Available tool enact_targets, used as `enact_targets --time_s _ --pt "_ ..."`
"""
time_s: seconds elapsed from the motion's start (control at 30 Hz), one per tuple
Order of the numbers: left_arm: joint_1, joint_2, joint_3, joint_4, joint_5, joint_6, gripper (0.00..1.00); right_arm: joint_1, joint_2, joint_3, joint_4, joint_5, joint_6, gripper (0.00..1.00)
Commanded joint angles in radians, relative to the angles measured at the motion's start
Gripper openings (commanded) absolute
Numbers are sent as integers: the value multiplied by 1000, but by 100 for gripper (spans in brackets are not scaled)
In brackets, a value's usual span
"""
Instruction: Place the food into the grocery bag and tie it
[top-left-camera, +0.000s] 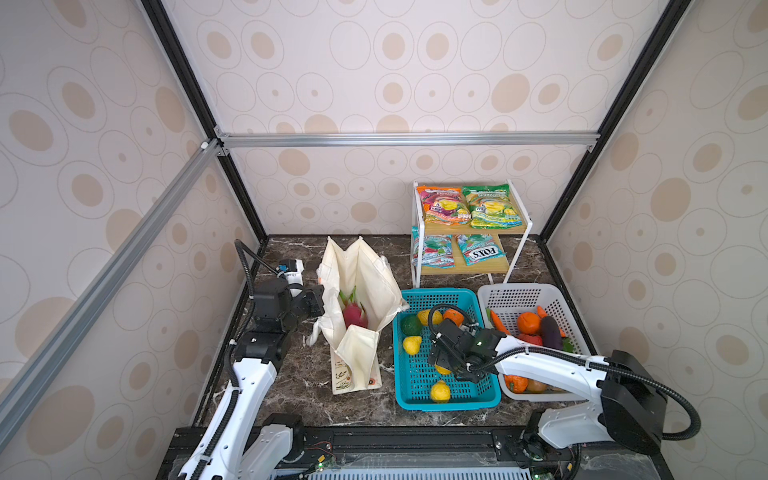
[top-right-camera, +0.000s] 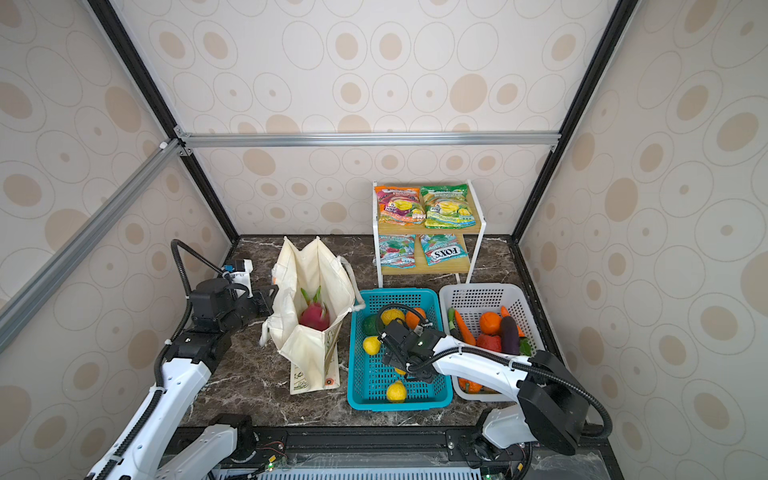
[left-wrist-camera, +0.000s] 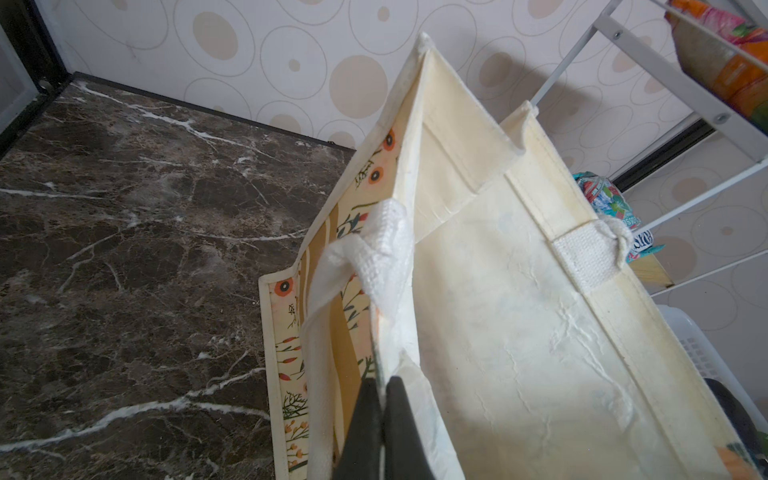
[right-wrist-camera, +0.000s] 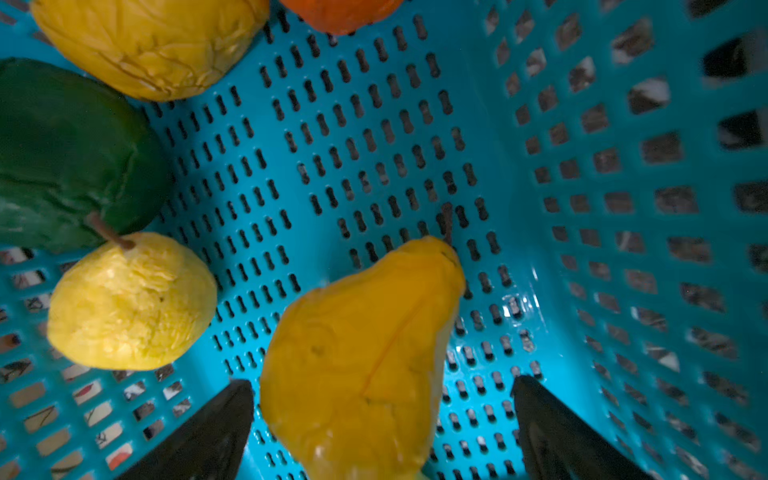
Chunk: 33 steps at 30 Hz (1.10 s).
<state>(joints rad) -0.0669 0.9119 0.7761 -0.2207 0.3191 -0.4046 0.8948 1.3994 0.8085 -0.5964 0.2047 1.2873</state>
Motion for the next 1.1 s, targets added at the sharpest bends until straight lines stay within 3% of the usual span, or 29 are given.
enact_targets --time_s 0.0,0.5,0.93,1.07 --pt "4 4 35 -43 14 16 0 -11 28 -23 46 19 39 99" --pt "4 11 29 -40 15 13 0 -8 128 51 -9 68 -110 76" --pt "4 13 38 -45 7 15 0 -4 -106 25 -22 140 -266 63" --pt "4 15 38 -42 13 10 0 -4 -158 110 -77 141 -386 60"
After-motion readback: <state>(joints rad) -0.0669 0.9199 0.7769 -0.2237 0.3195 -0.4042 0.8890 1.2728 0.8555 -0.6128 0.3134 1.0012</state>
